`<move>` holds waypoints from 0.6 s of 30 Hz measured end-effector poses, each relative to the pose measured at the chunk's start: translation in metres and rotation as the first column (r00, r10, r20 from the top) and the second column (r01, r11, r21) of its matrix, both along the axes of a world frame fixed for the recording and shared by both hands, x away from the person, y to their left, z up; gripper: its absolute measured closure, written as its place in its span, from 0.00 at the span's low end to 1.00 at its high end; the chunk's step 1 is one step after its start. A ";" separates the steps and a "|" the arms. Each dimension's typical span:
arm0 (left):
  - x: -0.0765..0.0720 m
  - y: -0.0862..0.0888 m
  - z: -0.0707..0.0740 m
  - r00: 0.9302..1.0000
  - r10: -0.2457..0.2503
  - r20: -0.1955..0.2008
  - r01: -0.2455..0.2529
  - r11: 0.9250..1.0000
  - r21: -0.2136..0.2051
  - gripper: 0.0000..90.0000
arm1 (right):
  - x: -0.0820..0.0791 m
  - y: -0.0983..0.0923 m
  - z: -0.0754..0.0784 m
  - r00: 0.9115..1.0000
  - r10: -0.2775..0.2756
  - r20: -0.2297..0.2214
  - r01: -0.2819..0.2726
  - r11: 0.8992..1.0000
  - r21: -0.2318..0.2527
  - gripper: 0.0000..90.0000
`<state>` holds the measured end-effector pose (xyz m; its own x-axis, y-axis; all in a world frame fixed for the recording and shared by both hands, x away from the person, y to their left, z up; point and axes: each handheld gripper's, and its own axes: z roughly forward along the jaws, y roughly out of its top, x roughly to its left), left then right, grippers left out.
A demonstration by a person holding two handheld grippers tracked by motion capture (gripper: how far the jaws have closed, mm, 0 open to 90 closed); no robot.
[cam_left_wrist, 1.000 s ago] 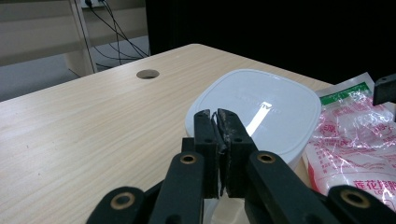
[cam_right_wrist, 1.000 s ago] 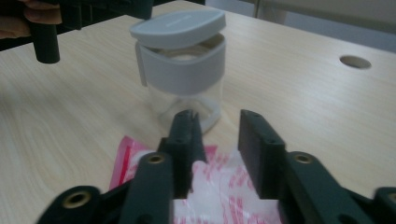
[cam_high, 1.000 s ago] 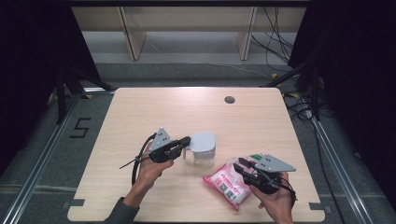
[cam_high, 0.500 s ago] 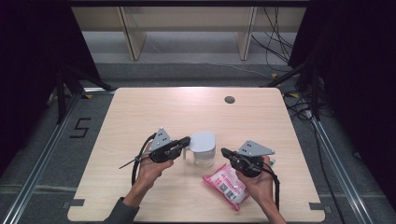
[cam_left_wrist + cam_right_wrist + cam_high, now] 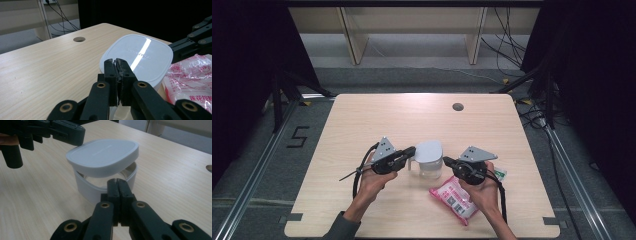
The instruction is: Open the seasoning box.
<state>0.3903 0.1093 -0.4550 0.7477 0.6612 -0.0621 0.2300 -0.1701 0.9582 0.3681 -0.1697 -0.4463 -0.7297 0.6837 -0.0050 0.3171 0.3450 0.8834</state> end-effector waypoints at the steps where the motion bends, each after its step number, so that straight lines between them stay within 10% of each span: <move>1: -0.001 0.000 0.000 1.000 0.009 -0.009 -0.009 1.000 -0.006 0.97 | 0.001 0.000 0.001 1.000 0.008 0.001 -0.008 1.000 -0.010 1.00; 18: -0.010 0.013 0.010 1.000 -0.017 -0.019 0.016 0.999 -0.035 0.66 | 0.004 0.014 0.013 0.999 0.037 0.029 -0.038 0.999 0.021 1.00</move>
